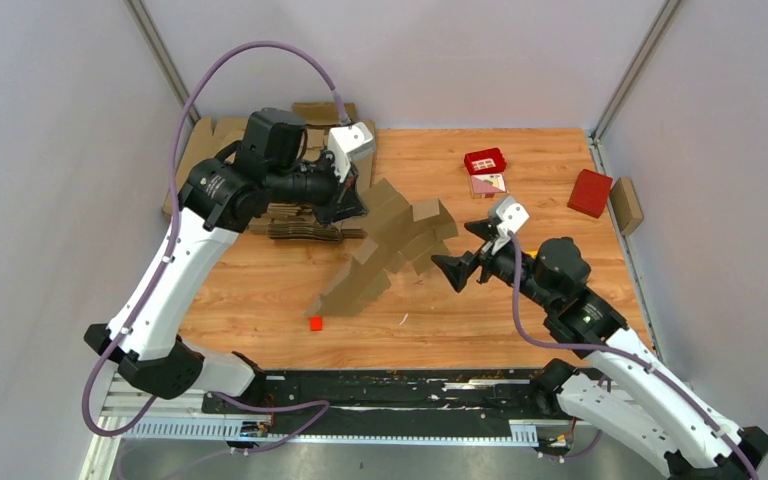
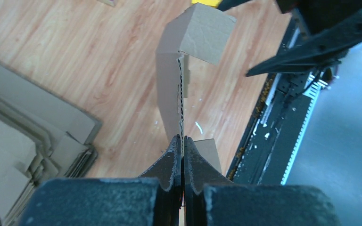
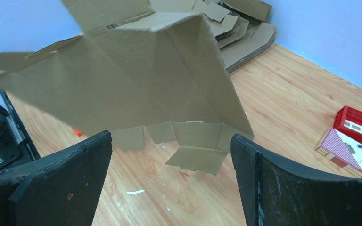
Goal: Fold the paper box
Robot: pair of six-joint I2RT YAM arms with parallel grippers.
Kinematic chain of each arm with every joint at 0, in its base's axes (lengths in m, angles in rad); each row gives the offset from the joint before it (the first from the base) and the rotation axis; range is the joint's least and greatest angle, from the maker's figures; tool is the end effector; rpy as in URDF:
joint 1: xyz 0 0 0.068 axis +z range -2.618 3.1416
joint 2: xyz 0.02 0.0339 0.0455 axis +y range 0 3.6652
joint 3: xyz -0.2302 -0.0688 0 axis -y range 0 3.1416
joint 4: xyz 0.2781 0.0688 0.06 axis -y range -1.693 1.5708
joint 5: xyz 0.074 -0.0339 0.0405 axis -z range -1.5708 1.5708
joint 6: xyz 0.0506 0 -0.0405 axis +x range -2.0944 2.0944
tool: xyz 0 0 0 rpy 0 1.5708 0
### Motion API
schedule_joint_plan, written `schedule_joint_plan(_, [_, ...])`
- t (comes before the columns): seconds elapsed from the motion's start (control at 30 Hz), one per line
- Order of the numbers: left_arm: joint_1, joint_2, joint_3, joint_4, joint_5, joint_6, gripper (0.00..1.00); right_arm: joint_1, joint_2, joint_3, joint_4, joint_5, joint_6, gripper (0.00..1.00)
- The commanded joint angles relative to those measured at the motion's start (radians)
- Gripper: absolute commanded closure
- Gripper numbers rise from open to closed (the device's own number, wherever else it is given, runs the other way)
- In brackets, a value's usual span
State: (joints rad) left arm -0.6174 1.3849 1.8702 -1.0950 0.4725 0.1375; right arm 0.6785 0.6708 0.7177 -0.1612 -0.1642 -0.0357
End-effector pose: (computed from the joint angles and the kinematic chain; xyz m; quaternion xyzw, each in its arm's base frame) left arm 0.2256 -0.1884 0.4544 0.4183 0.7615 -0.3084 0.3872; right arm 0.1799 0.1557 0.3154 -0.3111 0.6778 0.2676 0.6100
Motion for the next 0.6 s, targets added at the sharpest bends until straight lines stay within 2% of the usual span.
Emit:
schedule_joint_plan(0.0, [-0.015, -0.036, -0.008, -0.019, 0.110, 0.034, 1.00, 0.001, 0.061, -0.009, 0.151, 0.001, -0.045, 0.03])
schedule_joint_plan(0.1, [-0.029, -0.045, -0.013, -0.028, 0.146, 0.045, 1.00, 0.000, 0.087, -0.033, 0.221, 0.048, -0.085, 0.03])
schedule_joint_plan(0.27, [-0.054, -0.067, -0.014, -0.037, 0.161, 0.062, 1.00, 0.000, 0.095, -0.072, 0.336, -0.037, -0.168, 0.01])
schedule_joint_plan(0.47, [-0.062, -0.112, -0.022, -0.036, 0.154, 0.075, 1.00, -0.013, 0.078, -0.099, 0.377, -0.040, -0.194, 0.02])
schedule_joint_plan(0.53, [-0.064, -0.123, -0.023, -0.032, 0.150, 0.077, 1.00, -0.017, 0.078, -0.104, 0.382, -0.094, -0.199, 0.06])
schedule_joint_plan(0.57, [-0.063, -0.125, -0.023, -0.025, 0.138, 0.074, 1.00, -0.018, 0.087, -0.096, 0.373, -0.137, -0.202, 0.12])
